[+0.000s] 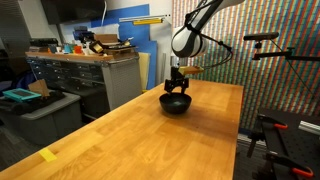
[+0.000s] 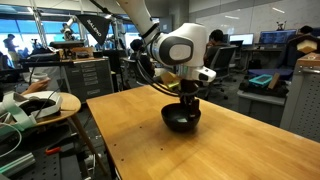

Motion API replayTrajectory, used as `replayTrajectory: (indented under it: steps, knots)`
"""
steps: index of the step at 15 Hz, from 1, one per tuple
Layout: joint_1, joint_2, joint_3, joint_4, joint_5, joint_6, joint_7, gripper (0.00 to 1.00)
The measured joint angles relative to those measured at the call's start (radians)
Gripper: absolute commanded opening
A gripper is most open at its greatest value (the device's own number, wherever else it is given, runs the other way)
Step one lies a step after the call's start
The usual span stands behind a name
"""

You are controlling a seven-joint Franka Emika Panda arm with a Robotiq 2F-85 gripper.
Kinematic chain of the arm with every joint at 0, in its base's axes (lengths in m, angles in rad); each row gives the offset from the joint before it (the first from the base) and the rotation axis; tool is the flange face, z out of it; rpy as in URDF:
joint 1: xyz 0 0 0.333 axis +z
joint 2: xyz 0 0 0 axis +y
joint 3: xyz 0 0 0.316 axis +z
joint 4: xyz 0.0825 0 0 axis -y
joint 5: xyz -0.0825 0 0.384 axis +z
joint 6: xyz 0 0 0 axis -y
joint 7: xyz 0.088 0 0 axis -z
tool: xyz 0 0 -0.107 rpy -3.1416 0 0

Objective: Place the block in the bowl

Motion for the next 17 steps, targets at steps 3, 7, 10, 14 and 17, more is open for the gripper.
replayTrajectory:
  steps: [3,7,10,14,17]
  knots:
    - [0.000,-0.020,0.002,0.003,0.000,0.000,0.000,1.00]
    - [0.000,-0.062,0.007,0.000,0.000,-0.003,0.000,1.00]
    - [0.000,-0.104,0.019,-0.016,0.000,-0.006,-0.006,1.00]
    - [0.000,-0.165,0.038,-0.051,0.006,-0.014,-0.021,1.00]
    - [0.000,-0.177,0.038,-0.062,0.007,-0.019,-0.025,1.00]
